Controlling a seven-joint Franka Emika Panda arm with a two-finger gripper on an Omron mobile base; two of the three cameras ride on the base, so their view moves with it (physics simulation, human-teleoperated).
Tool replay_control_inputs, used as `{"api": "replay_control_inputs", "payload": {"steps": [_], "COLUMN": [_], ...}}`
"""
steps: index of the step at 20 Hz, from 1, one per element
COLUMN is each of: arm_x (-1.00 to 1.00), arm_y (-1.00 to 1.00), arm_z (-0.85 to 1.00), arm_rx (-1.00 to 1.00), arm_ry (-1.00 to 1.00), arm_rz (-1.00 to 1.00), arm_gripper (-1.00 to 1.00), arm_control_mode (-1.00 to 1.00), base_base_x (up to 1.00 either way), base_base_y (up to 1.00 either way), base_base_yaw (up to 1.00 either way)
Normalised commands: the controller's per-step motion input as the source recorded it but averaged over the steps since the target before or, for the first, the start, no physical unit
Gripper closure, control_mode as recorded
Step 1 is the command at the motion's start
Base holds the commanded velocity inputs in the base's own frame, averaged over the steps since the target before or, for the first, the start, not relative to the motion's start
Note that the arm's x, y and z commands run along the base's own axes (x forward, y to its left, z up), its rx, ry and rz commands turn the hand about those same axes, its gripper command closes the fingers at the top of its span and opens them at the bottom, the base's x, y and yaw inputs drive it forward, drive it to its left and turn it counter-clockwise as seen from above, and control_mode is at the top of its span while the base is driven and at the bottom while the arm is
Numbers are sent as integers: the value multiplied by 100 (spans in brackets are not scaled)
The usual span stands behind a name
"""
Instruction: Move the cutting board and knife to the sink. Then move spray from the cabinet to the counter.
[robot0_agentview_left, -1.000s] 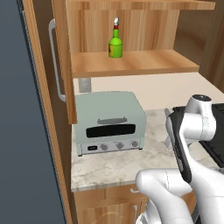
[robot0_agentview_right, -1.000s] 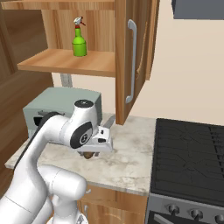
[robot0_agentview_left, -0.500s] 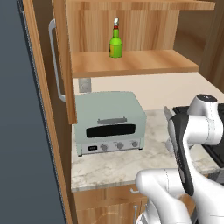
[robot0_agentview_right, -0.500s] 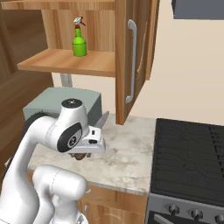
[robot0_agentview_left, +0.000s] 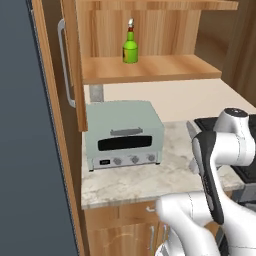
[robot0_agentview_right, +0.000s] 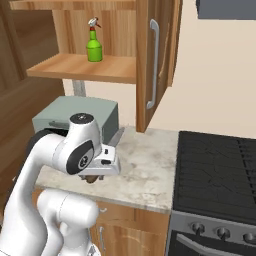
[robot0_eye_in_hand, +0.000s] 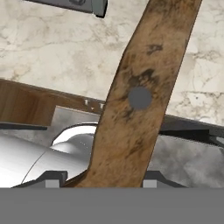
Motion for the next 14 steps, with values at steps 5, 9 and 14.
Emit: {"api": "replay_control_inputs", "payload": {"steps": [5, 9, 14], "arm_x": [0, 0, 0], "arm_y": [0, 0, 0], "arm_z": [0, 0, 0], "arm_rx": [0, 0, 0], "arm_ry": [0, 0, 0], "arm_rz": [0, 0, 0], "arm_gripper": [100, 100, 100], "arm_control_mode": [100, 100, 100], "base_base_x": [-64, -54, -11], "base_base_y": [-2, -2, 5], "base_base_yaw": [-13, -40, -83]}}
